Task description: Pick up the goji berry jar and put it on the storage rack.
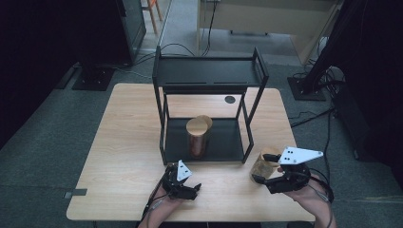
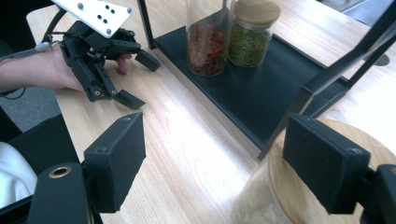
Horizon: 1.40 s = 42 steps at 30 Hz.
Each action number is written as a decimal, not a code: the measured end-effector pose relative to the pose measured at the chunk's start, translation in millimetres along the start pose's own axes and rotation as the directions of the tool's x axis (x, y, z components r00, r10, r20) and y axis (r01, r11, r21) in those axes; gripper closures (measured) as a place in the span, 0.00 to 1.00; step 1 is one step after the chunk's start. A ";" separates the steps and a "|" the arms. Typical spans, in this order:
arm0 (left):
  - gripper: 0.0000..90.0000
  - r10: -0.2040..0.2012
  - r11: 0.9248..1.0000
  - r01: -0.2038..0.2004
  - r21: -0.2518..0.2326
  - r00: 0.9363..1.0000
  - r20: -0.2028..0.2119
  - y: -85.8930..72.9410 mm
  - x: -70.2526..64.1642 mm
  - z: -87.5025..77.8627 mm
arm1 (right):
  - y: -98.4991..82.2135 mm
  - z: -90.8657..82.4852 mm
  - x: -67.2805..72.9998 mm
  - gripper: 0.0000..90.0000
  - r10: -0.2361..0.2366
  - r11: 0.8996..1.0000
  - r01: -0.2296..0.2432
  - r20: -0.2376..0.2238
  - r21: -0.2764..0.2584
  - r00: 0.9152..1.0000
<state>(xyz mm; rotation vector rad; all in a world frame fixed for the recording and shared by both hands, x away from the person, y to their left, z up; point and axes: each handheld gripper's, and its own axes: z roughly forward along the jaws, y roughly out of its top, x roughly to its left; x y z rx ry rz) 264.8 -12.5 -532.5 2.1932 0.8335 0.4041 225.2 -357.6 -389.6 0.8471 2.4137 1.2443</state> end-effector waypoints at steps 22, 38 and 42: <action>0.14 0.002 1.000 -0.002 0.000 1.000 -0.001 0.0 0.0 -0.1 | -10.3 -14.6 -12.7 0.23 0.014 1.000 -0.014 0.061 0.006 0.998; 0.14 -0.001 1.000 0.001 0.001 1.000 0.001 0.0 0.1 0.0 | -19.9 -26.5 -23.5 0.23 0.036 0.999 -0.037 0.109 0.003 0.993; 0.14 -0.001 1.000 0.001 0.001 1.000 0.001 0.0 0.1 0.0 | -22.6 -27.6 -26.6 0.23 0.043 0.999 -0.043 0.119 0.002 0.992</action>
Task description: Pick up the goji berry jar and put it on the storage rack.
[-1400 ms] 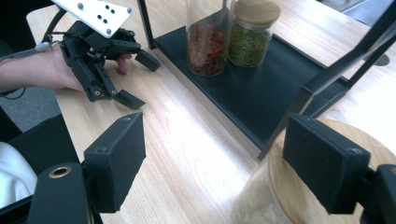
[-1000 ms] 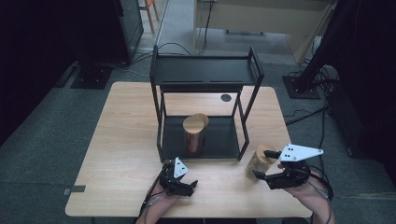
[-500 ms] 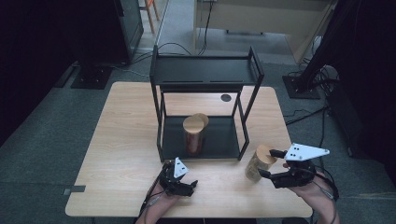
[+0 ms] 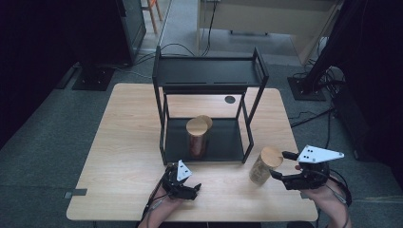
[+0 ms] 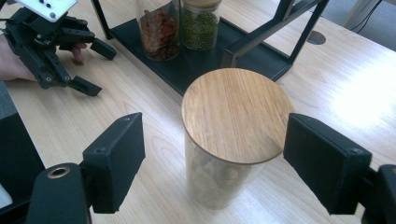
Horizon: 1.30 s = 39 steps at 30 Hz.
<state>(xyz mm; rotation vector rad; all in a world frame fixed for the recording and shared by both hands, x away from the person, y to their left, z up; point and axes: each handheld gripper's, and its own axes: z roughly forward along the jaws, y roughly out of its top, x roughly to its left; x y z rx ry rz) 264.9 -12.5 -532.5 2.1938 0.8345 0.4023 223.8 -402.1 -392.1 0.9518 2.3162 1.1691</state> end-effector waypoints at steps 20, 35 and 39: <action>0.14 0.000 1.000 0.000 0.000 1.000 0.000 0.0 0.0 0.0 | -9.1 10.5 -11.4 0.21 0.019 1.000 -0.019 0.012 0.020 1.000; 0.14 0.000 1.000 0.000 0.000 1.000 0.000 0.0 0.0 0.0 | -14.7 31.0 -14.9 0.19 0.022 0.998 -0.022 -0.010 0.066 1.000; 0.14 0.000 1.000 0.000 0.000 1.000 0.000 0.0 0.1 0.1 | -15.2 34.0 -14.9 0.18 0.016 0.997 -0.015 -0.011 0.070 1.000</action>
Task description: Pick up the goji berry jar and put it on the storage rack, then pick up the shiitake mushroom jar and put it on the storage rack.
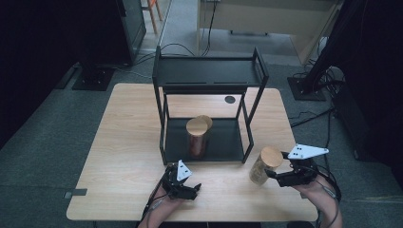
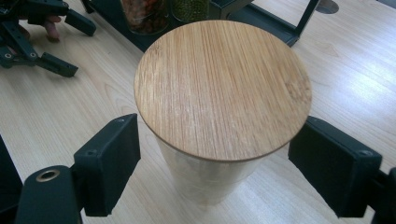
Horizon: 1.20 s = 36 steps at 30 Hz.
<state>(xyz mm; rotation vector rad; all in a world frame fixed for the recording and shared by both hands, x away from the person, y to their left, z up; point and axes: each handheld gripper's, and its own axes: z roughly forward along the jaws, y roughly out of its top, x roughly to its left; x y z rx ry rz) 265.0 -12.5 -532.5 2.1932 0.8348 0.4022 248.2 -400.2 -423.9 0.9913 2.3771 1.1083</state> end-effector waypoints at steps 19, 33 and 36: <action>0.14 0.000 1.000 0.000 0.000 1.000 0.000 0.0 0.0 0.0 | -2.7 8.7 -1.3 0.18 -0.015 1.000 0.015 0.004 0.009 1.000; 0.14 0.000 1.000 0.000 0.000 1.000 0.000 0.0 0.0 0.0 | -3.4 25.1 -0.7 0.19 -0.006 1.000 0.006 -0.024 0.006 1.000; 0.14 0.001 1.000 -0.001 0.000 1.000 0.000 0.0 0.0 0.0 | -4.3 25.9 -2.2 0.20 0.004 1.000 -0.004 -0.032 -0.008 0.999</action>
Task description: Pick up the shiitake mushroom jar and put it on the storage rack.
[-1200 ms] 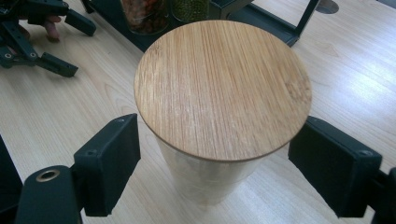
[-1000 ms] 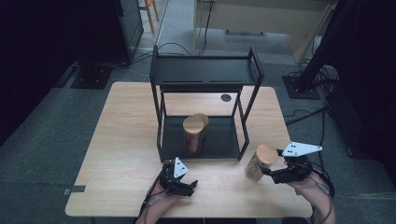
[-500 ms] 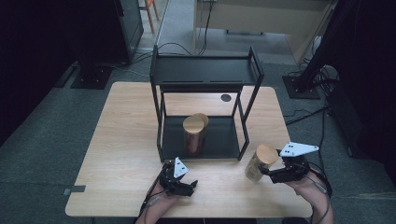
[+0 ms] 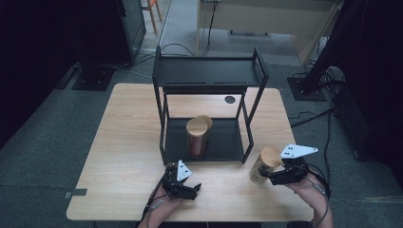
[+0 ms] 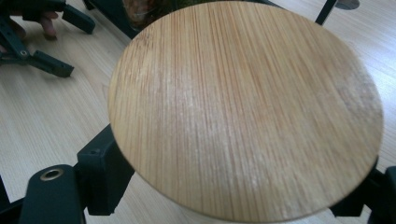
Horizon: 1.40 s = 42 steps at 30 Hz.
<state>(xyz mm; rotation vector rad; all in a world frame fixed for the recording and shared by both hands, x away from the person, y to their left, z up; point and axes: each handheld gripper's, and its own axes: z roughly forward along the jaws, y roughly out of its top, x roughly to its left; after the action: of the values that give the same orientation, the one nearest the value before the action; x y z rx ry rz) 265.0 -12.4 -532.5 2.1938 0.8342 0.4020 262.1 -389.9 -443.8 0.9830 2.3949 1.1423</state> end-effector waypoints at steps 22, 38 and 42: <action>0.14 0.000 1.000 0.000 0.000 1.000 0.000 0.0 -0.1 0.0 | -4.9 5.8 -4.0 0.27 0.024 0.998 -0.024 -0.006 -0.065 1.000; 0.14 -0.001 1.000 0.001 -0.001 1.000 0.000 0.0 -0.1 0.0 | 1.5 -1.3 -0.4 0.28 0.046 0.994 -0.042 0.035 -0.101 0.998; 0.14 -0.002 1.000 0.002 -0.002 1.000 0.000 0.0 -0.2 0.1 | 7.0 -2.3 4.7 0.28 0.047 0.994 -0.041 0.059 -0.097 0.997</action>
<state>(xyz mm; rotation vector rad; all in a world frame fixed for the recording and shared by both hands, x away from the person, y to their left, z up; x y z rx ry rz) 264.9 -12.6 -532.6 2.1908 0.8355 0.4014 260.7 -384.8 -436.9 1.0285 2.2587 1.2124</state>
